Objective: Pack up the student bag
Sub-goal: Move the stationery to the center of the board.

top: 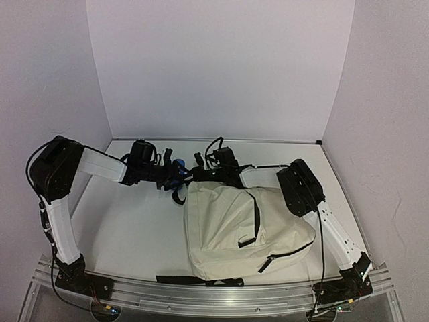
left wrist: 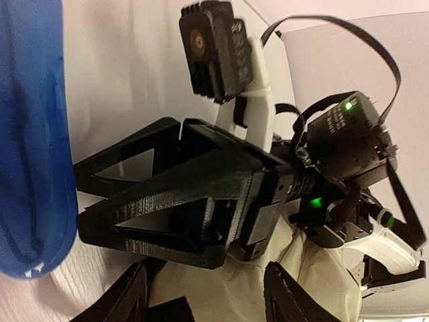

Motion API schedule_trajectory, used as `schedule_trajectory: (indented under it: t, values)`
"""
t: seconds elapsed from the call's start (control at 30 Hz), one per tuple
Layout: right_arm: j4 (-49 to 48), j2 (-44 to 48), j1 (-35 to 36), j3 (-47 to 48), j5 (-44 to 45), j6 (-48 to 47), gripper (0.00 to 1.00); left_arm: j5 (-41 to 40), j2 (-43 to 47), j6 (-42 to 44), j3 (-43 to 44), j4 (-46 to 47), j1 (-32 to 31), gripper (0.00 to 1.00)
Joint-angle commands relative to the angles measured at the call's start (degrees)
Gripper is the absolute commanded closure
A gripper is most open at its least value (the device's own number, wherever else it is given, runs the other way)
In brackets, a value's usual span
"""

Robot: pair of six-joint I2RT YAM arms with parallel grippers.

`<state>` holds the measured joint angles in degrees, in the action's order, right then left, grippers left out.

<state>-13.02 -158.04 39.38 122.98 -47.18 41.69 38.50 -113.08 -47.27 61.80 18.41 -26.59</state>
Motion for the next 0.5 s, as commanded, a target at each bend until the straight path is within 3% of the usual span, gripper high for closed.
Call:
schedule_trajectory:
  t: [0.0, 0.17, 0.33, 0.37, 0.47]
  values:
    - [2.7, 6.9, 0.8, -6.2, 3.5, -5.2, 0.52, -7.9, 11.7, 4.4, -2.6, -6.4, 0.0, 0.39]
    - [2.6, 15.4, 0.7, -12.9, 13.7, -7.5, 0.42, -16.8, 15.0, 8.6, -0.1, -20.8, 0.0, 0.25]
    - [2.6, 22.8, 0.6, -17.7, 21.6, -10.0, 0.29, -25.3, 11.8, 14.3, 6.3, -30.6, -0.4, 0.12]
    - [2.7, 25.2, 0.6, -18.8, 24.6, -10.9, 0.23, -26.8, 9.8, 17.0, 8.7, -33.0, -0.6, 0.03]
    - [2.7, 29.0, -0.2, -21.9, 29.6, -11.1, 0.16, -28.8, 5.6, 21.8, 13.4, -36.3, -0.8, 0.00]
